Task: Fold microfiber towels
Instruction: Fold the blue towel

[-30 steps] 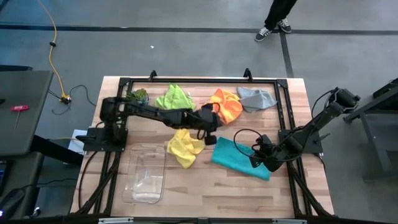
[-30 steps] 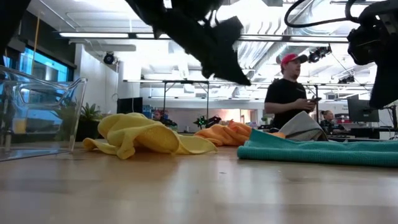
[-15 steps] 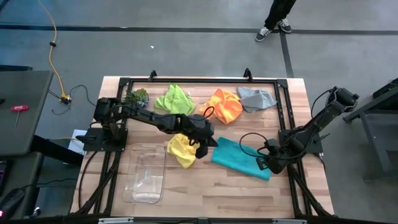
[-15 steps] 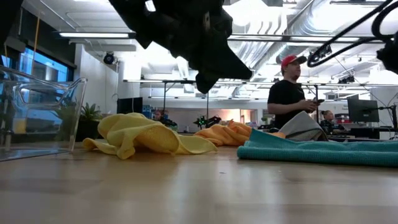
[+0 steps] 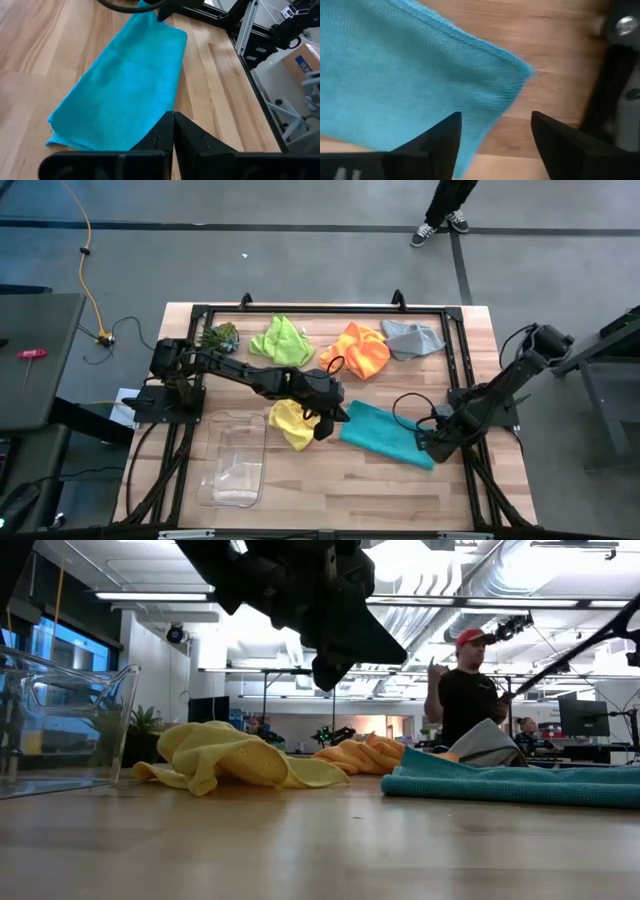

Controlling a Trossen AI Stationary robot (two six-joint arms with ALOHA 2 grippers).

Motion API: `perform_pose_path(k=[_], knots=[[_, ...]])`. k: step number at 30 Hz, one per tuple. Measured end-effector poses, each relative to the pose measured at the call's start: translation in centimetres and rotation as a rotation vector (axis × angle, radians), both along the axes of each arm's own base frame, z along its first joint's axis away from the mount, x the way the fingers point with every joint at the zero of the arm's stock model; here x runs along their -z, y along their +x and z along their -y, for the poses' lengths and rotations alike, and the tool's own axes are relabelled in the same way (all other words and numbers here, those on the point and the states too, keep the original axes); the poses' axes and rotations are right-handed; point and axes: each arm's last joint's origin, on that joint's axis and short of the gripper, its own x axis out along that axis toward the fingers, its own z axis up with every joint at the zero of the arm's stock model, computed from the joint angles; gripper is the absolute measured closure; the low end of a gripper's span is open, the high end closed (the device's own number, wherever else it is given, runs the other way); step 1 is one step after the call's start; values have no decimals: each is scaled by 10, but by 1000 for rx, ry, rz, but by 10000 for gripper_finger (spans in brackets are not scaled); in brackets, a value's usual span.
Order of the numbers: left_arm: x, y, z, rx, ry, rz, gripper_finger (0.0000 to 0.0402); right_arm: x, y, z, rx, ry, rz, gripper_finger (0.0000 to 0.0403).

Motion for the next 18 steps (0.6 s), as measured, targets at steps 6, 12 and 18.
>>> perform_pose_path(k=[6, 12, 18], knots=[[0, 0, 0, -2, -11, -2, 401, 11, 11, -7, 23, 0, 12, 157], [0, 0, 1, 13, -22, -2, 402, 25, 17, -12, 48, -9, -33, 161], [0, 0, 1, 12, -25, -2, 401, 33, 24, -13, 81, -20, -47, 190]])
